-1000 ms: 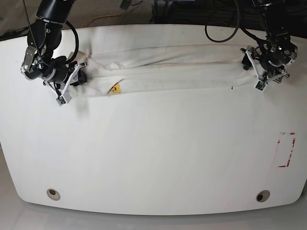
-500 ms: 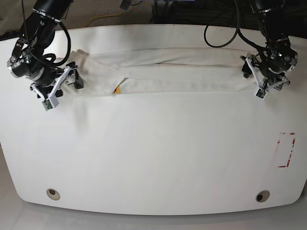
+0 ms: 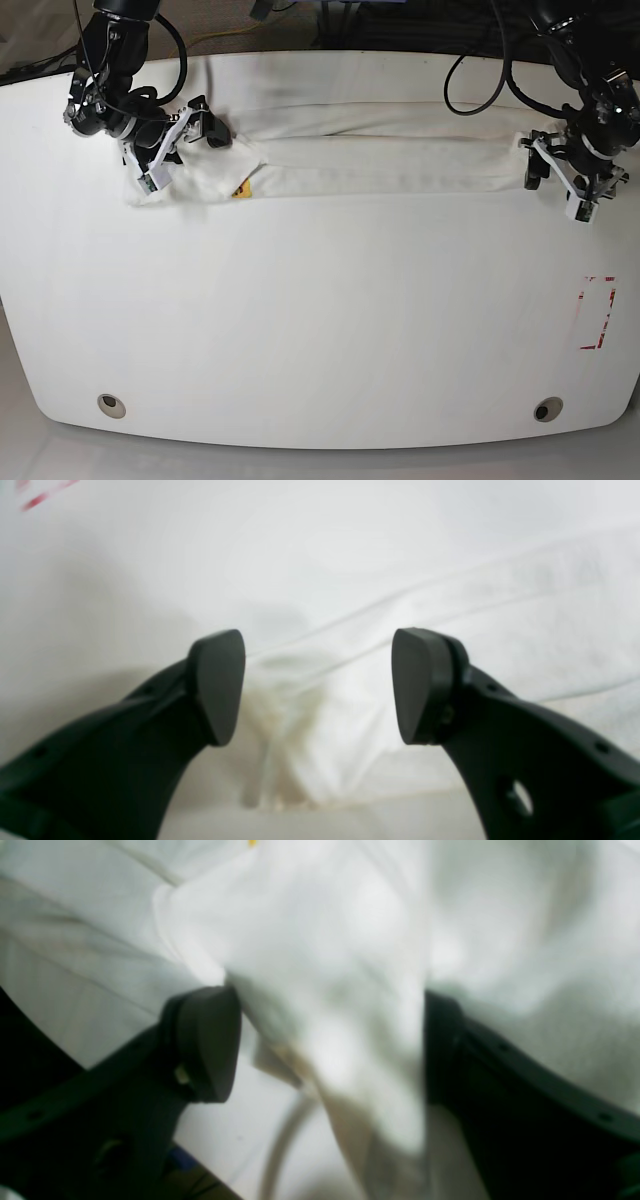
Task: Fold the T-shirt properly
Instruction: 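Release the folded strip and regrasp its edge with both grippers, smoothing, then grasp the strip's end with the left gripper and fold it toward the right gripper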
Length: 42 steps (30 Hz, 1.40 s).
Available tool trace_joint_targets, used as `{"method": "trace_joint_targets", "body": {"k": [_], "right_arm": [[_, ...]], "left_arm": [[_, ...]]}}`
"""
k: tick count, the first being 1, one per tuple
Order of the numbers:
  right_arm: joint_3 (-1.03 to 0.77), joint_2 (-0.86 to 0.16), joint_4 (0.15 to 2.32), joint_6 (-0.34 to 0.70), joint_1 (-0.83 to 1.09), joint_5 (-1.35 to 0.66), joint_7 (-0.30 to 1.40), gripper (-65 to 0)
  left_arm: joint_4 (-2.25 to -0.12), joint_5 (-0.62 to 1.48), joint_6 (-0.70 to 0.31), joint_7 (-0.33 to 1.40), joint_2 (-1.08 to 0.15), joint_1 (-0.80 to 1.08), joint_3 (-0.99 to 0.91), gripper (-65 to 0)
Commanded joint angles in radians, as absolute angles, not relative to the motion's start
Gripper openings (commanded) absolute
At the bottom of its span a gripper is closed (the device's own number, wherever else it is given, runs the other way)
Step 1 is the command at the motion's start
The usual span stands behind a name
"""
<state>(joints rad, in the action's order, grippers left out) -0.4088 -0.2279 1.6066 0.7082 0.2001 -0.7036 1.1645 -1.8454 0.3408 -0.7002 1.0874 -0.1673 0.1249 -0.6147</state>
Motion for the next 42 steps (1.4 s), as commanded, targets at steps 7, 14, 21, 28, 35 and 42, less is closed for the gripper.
{"method": "trace_joint_targets", "body": {"k": [7, 14, 21, 28, 35, 42], "right_arm": [[-0.378, -0.251, 1.583, 0.698, 0.179, -0.656, 1.156, -16.2], [-0.378, -0.246, 1.583, 0.698, 0.176, -0.656, 1.156, -16.2], [-0.378, -0.246, 1.589, 0.698, 0.174, -0.664, 1.156, -16.2], [-0.378, -0.246, 1.589, 0.698, 0.173, -0.665, 1.156, -16.2], [-0.378, -0.246, 1.584, 0.698, 0.173, -0.664, 1.156, -16.2], [-0.378, -0.245, 1.584, 0.698, 0.173, -0.665, 1.156, -16.2]], "left_arm": [[-1.753, 0.486, -0.698, 1.193, -0.191, 0.097, -0.826, -12.4], [-1.658, 0.490, -0.698, 1.159, -0.225, 0.150, -0.812, -12.4], [-1.547, 0.490, -0.698, 1.086, -0.226, 0.189, -0.760, -12.4], [-1.509, 0.492, -0.698, 1.086, -0.220, 0.188, -0.743, -12.6], [-1.511, 0.492, -0.698, 1.090, -0.220, 0.182, -0.742, -54.4], [-1.600, 0.493, -0.698, 1.096, -0.219, 0.189, -0.697, -57.4]]}}
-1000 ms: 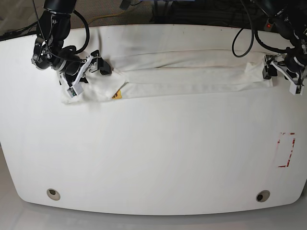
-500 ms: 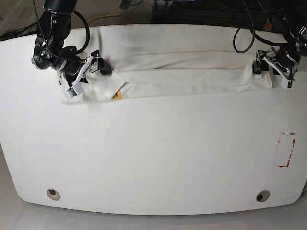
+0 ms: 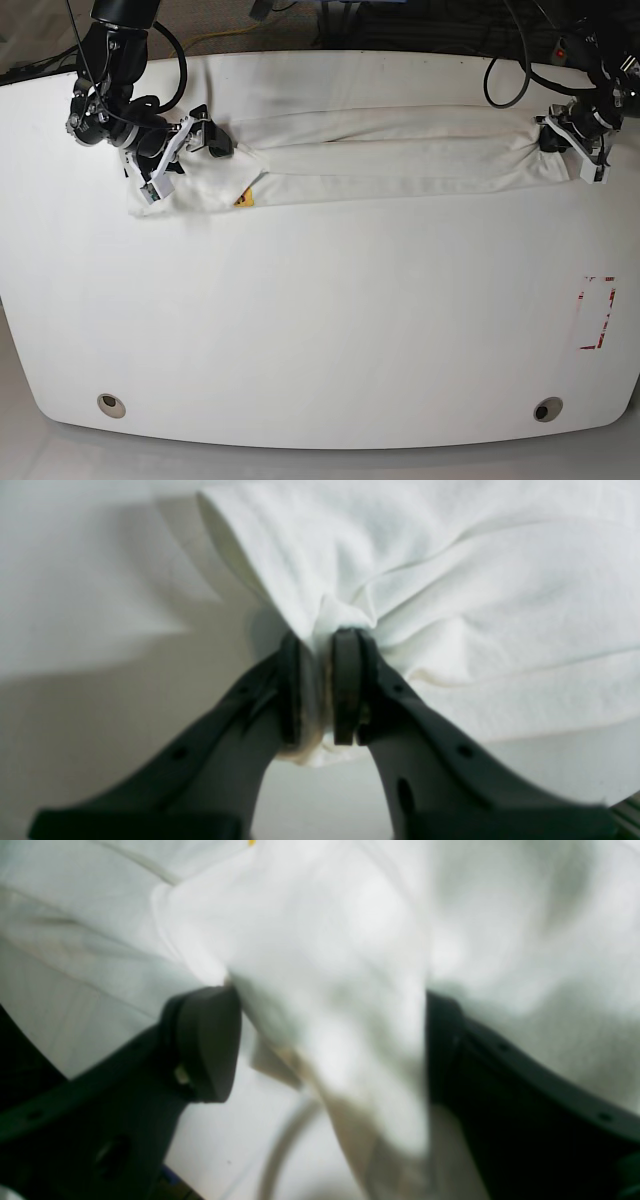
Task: Fold the T-shirt properly
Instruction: 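Grasp the strip's end with the left gripper and fold it toward the right gripper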
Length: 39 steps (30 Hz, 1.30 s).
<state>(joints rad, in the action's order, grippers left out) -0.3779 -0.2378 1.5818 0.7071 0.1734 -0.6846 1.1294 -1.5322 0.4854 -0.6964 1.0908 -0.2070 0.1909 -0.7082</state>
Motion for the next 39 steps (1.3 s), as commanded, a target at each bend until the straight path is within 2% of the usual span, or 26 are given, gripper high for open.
{"method": "trace_joint_targets", "body": {"k": [1, 6, 11, 20, 26, 33, 35, 39], "right_arm": [[-0.378, -0.245, 1.584, 0.698, 0.173, -0.665, 1.156, -16.2], [-0.378, -0.245, 1.584, 0.698, 0.173, -0.661, 1.156, -16.2], [-0.380, -0.245, 1.584, 0.698, 0.173, -0.661, 1.156, -16.2], [-0.380, -0.245, 1.584, 0.698, 0.173, -0.661, 1.156, -16.2], [-0.384, -0.226, 1.587, 0.698, 0.171, -0.656, 1.156, -16.2], [-0.380, -0.211, 1.589, 0.698, 0.162, -0.662, 1.156, -16.2], [-0.383, -0.203, 1.589, 0.698, 0.157, -0.657, 1.156, -16.2], [-0.383, -0.200, 1.589, 0.698, 0.156, -0.657, 1.156, -16.2]], "left_arm": [[-1.636, 0.492, -0.698, 1.113, -0.213, 0.191, -0.682, -57.4], [-1.876, 0.492, -0.698, 1.187, -0.150, 0.209, -0.634, -56.9], [-1.982, 0.492, -0.698, 1.196, -0.114, 0.209, -0.487, -56.9], [-1.975, 0.486, -0.698, 1.194, -0.102, 0.133, -0.125, -56.9], [-1.928, 0.486, -0.698, 1.193, -0.031, 0.076, -0.038, -56.8], [-1.856, 0.486, -0.698, 1.193, -0.024, 0.027, 0.058, -56.5], [-1.844, 0.486, -0.698, 1.193, -0.025, 0.025, 0.085, -54.0], [-1.840, 0.486, -0.698, 1.193, -0.030, 0.025, 0.128, -43.5]]}}
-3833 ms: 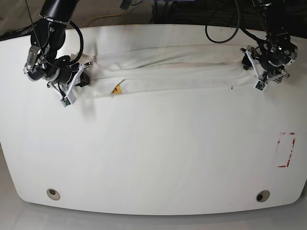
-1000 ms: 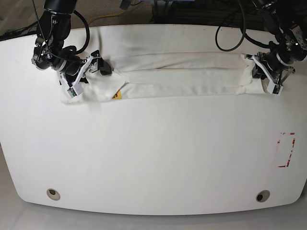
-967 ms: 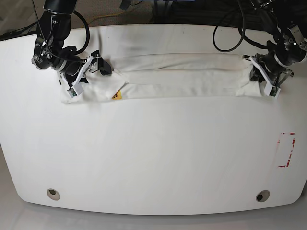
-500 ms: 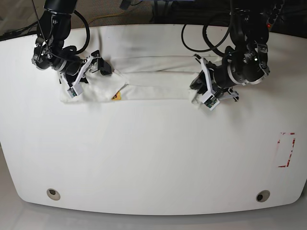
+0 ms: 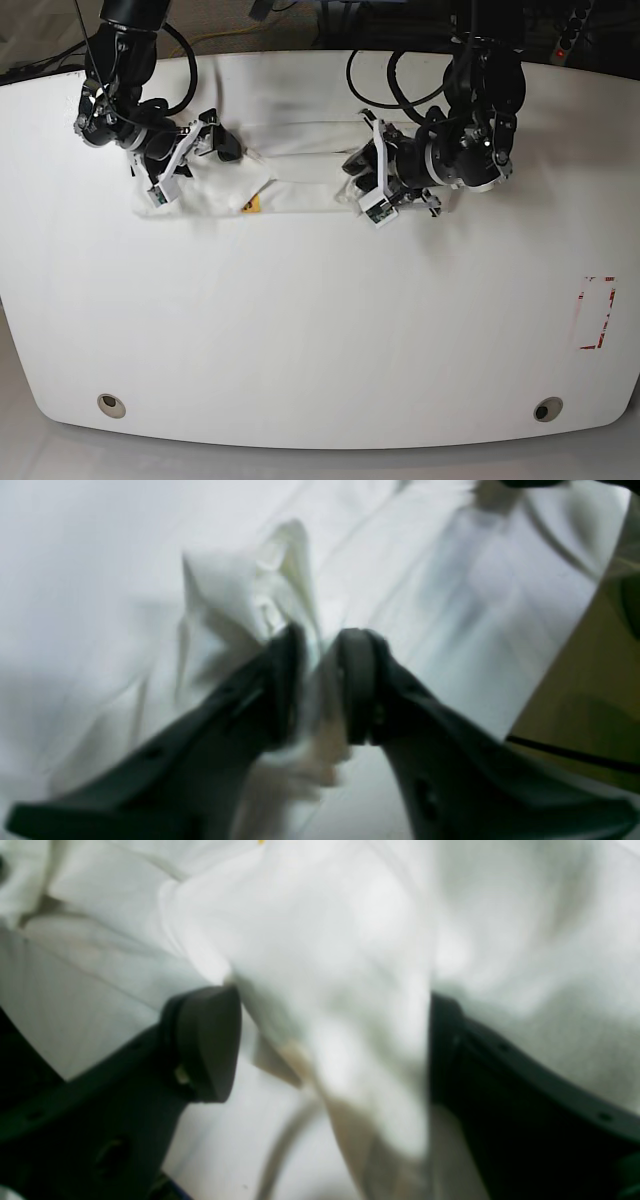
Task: Fold the T-shirt properly
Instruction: 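Grasp the strip's end with the left gripper and fold it toward the right gripper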
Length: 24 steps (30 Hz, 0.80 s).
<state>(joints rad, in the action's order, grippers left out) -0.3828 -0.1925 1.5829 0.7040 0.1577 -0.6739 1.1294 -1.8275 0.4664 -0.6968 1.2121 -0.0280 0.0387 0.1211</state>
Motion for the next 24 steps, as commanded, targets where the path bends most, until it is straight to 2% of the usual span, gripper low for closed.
{"method": "trace_joint_targets", "body": {"k": [1, 6, 8, 11, 15, 19, 24], "right_arm": [[-0.383, -0.200, 1.589, 0.698, 0.156, -0.659, 1.156, -16.2], [-0.384, -0.199, 1.590, 0.698, 0.145, -0.664, 1.158, -16.2], [-0.386, -0.199, 1.590, 0.698, 0.143, -0.665, 1.158, -16.2], [-0.387, -0.202, 1.590, 0.698, 0.143, -0.665, 1.158, -16.2], [-0.387, -0.202, 1.623, 0.698, 0.142, -0.667, 1.161, -16.2], [-0.401, -0.199, 1.748, 0.698, 0.142, -0.677, 1.167, -16.2], [-0.536, -0.199, 1.839, 0.698, 0.094, -0.776, 1.276, -15.7]], "left_arm": [[-1.840, 0.486, -0.698, 1.193, -0.030, 0.025, 0.134, -41.3], [-1.842, 0.470, -0.698, 1.194, -0.024, 0.010, 0.163, -32.1], [-1.854, 0.464, -0.630, 1.196, -0.022, 0.002, 0.191, -26.4], [-1.926, 0.489, -0.578, 1.196, -0.027, -0.001, 0.237, -22.8], [-1.982, 0.521, -0.578, 1.196, -0.039, 0.001, 0.240, -22.9], [-1.972, 0.521, -0.578, 1.196, -0.096, 0.004, 0.104, -22.9], [-1.962, 0.527, -0.578, 1.193, -0.176, 0.056, -0.021, -22.9]]}}
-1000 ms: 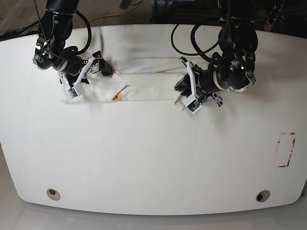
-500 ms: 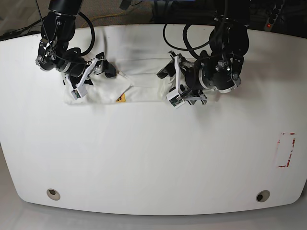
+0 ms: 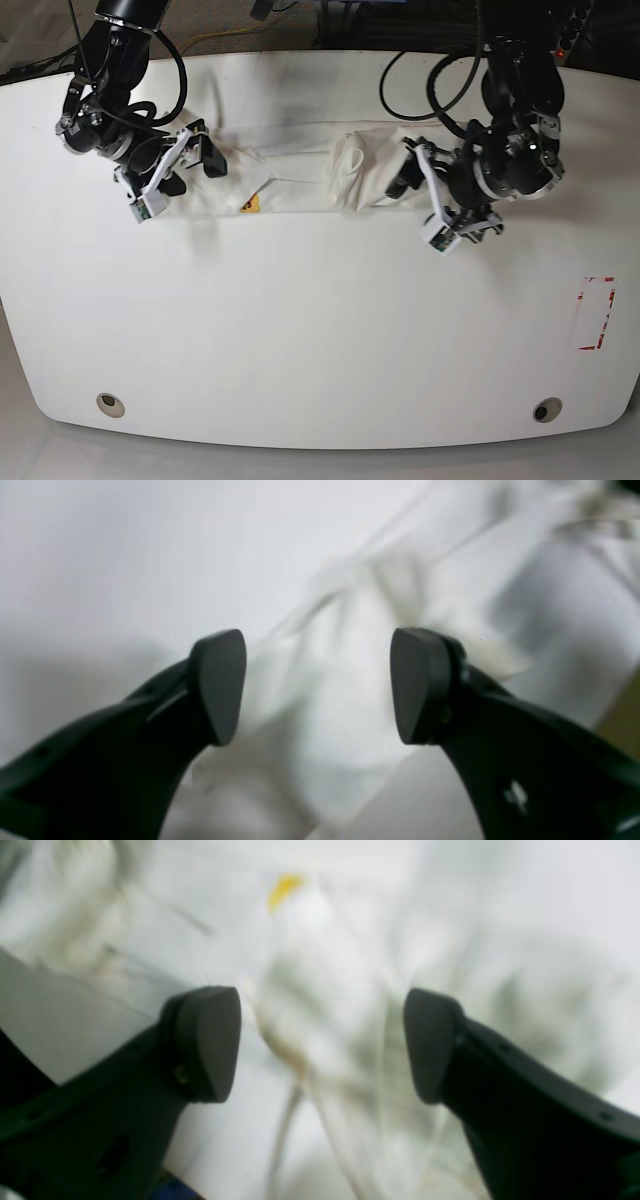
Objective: Fold the T-shirt properly
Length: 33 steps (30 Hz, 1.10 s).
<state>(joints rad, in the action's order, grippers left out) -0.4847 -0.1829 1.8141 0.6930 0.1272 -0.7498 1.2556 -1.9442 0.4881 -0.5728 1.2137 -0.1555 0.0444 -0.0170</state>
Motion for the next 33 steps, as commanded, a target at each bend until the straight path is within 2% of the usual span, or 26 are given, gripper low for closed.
{"method": "trace_joint_targets", "body": {"k": [1, 6, 10, 14, 18, 25, 31, 33], "right_arm": [[-0.575, -0.199, 1.839, 0.698, 0.076, -0.782, 1.297, -15.7], [-0.742, -0.206, 1.805, 0.698, 0.033, -0.780, 1.325, -15.5], [-0.773, -0.263, 1.710, 0.698, 0.013, -0.817, 1.339, -15.5], [-0.737, -0.275, 1.755, 0.698, 0.059, -0.929, 1.343, -15.5], [-0.579, -0.259, 1.840, 0.698, 0.079, -0.974, 1.369, -15.5], [-0.372, -0.114, 1.896, 0.698, 0.061, -0.952, 1.374, -16.0], [-0.191, -0.002, 1.851, 0.698, -0.028, -0.811, 1.371, -16.2], [-0.153, 0.039, 1.844, 0.698, -0.056, -0.766, 1.371, -16.2]], "left_arm": [[-1.962, 0.527, -0.578, 1.191, -0.193, 0.067, -0.033, -22.9], [-1.954, 0.521, -0.578, 1.168, -0.242, 0.111, -0.073, -22.9], [-1.954, 0.519, -0.578, 1.082, -0.255, 0.165, -0.071, -22.9], [-1.952, 0.519, -0.578, 1.066, -0.255, 0.185, -0.077, -23.1], [-1.952, 0.519, -0.578, 1.064, -0.255, 0.188, -0.113, -24.2], [-1.940, 0.479, -0.578, 1.064, -0.265, 0.183, -0.246, -34.3], [-1.939, 0.348, -0.578, 1.064, -0.265, 0.180, -0.380, -50.0], [-1.939, 0.325, -0.578, 1.064, -0.265, 0.180, -0.409, -51.9]]}}
